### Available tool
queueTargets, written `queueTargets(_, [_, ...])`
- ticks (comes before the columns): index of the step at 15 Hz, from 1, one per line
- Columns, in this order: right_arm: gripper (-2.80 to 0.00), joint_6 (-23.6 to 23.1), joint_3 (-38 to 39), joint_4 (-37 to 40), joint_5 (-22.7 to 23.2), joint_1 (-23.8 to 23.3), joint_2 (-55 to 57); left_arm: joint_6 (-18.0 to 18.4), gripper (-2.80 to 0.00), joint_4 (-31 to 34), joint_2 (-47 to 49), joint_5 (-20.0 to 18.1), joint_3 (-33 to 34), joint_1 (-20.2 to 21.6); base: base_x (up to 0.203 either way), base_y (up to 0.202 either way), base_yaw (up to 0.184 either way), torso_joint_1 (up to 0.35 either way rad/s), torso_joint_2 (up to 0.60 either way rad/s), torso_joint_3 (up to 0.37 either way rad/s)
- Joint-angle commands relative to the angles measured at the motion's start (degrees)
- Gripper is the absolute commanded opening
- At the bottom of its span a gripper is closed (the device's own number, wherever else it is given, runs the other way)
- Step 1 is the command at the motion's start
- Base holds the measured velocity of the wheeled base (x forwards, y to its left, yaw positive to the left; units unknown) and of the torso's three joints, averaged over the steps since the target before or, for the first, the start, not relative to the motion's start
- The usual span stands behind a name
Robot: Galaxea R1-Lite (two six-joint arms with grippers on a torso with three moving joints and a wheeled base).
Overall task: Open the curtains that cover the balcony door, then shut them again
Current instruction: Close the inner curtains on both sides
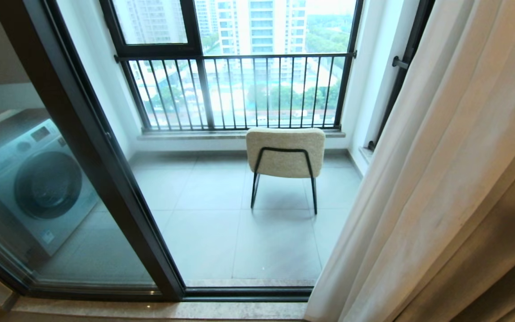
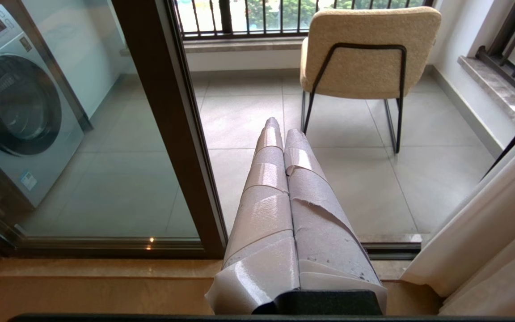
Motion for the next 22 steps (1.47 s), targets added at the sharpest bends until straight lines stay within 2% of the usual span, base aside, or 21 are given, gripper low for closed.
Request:
queueTargets(1, [-2.8,-0.1,-4.9,-0.6,1.1,-0.4,8.0,0.0,-2.8,0.0,0.0,0.0,0.0,0.0,0.0,0.0,0.0,0.0,0.0,0.0])
queueTargets(2, [-1.27,-0.2,-7.8,-0.9,2.0,-0.8,11.2,0.1,-2.8,0.0,0.0,0.0,0.0,0.0,0.0,0.0,0.0,0.0,0.0,0.0])
queueTargets(3, [0.0,-0.2,-10.2,-1.5,3.1,-1.3,14.1,0.0,-2.8,0.0,0.0,0.0,0.0,0.0,0.0,0.0,0.0,0.0,0.0,0.0])
queueTargets(7, [0.0,0.0,-19.7,-6.9,6.8,-3.3,25.3,0.1,-2.8,0.0,0.0,0.0,0.0,0.0,0.0,0.0,0.0,0.0,0.0,0.0])
queueTargets(15, [0.0,0.2,-39.1,-9.1,10.4,-4.2,42.3,0.1,-2.8,0.0,0.0,0.0,0.0,0.0,0.0,0.0,0.0,0.0,0.0,0.0])
queueTargets(22, [0.0,0.2,-51.8,-11.3,10.7,-4.2,55.6,0.1,-2.8,0.0,0.0,0.0,0.0,0.0,0.0,0.0,0.0,0.0,0.0,0.0])
